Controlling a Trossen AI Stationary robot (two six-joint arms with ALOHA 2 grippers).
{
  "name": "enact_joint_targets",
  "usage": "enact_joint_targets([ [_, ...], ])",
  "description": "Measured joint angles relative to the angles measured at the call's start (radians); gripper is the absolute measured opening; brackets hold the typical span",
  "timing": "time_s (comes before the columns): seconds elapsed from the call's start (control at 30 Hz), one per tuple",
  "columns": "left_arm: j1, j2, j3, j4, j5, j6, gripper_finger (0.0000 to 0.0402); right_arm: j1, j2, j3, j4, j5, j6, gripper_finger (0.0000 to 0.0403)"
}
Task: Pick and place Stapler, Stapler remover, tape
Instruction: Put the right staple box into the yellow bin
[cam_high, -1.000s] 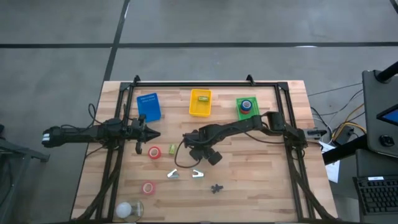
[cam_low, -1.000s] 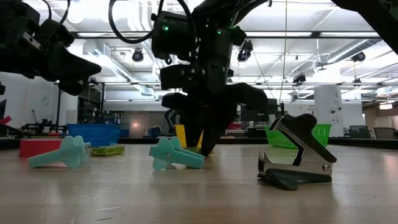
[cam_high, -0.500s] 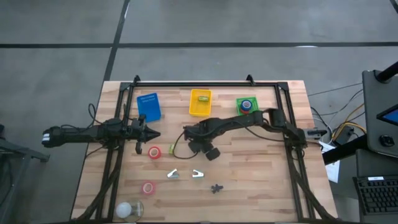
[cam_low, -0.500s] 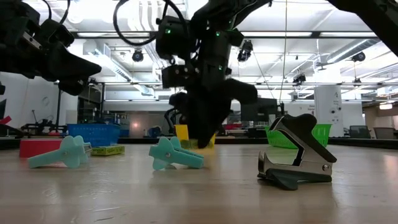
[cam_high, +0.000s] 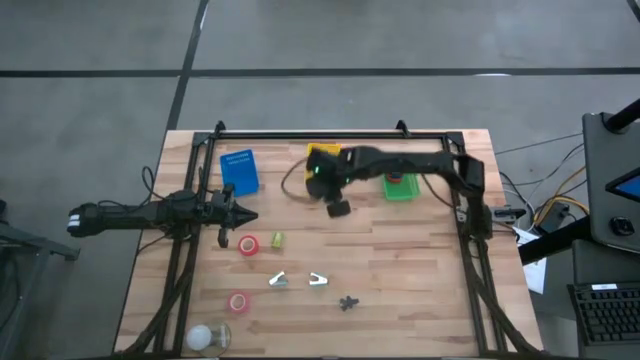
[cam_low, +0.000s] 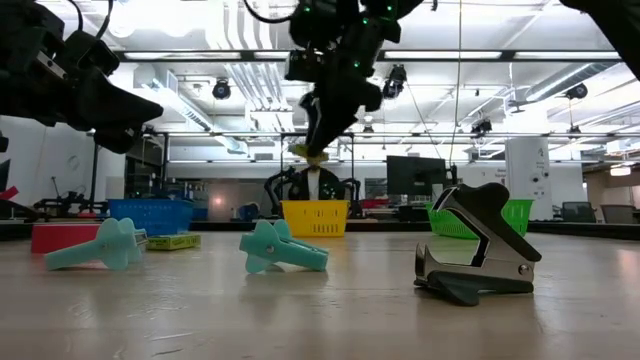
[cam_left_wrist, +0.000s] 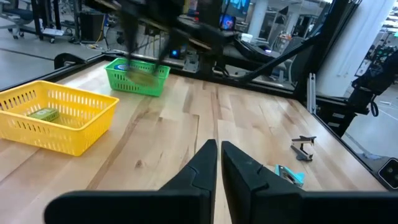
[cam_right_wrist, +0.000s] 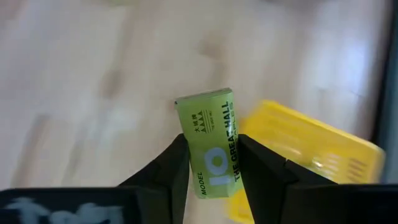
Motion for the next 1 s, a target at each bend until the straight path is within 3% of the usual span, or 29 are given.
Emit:
enact_joint_targets([
  [0.43, 0.0, 0.0, 0.0, 0.0, 0.0, 0.0, 0.0026, -0.237, -0.003, 0.0, 0.092, -0.039, -0.009, 0.0116],
  [1.0, 0.0, 0.0, 0.0, 0.0, 0.0, 0.0, 0.0026, -0.319, 0.14, 0.022, 0.138, -0.051, -0.023, 0.0115],
])
